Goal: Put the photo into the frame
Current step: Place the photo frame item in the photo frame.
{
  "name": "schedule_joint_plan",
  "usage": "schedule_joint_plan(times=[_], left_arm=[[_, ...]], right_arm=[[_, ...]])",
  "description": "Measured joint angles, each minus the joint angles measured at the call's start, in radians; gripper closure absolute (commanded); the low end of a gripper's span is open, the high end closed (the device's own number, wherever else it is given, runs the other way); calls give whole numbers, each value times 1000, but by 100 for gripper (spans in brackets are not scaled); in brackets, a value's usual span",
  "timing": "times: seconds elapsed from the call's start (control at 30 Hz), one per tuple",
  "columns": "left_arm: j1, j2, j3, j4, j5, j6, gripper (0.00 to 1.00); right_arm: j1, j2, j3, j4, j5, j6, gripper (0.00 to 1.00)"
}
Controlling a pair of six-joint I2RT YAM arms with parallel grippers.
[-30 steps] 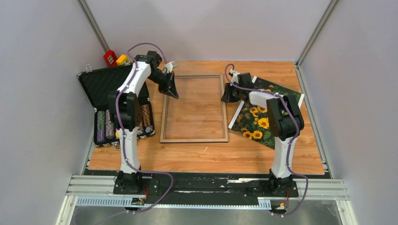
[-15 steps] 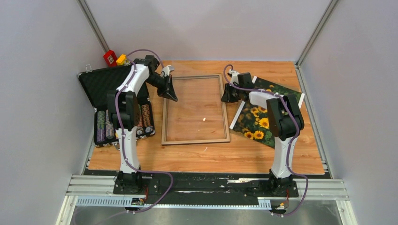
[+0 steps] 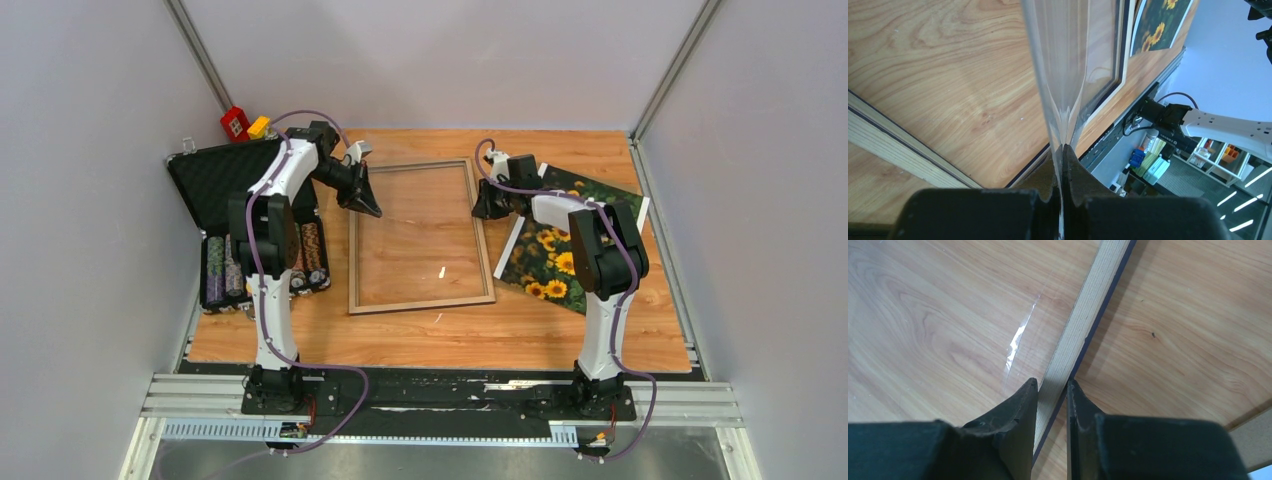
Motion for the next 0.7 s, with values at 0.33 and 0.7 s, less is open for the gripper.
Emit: schedule_joint_plan(times=[0.33, 0.7], left_arm=[[0, 0, -18, 15, 3, 2, 100], [3, 0, -97, 89, -77, 3, 100]], right_arm=[[-1, 0, 0, -1, -2, -3, 84], [-2, 0, 0, -4, -9, -3, 83]])
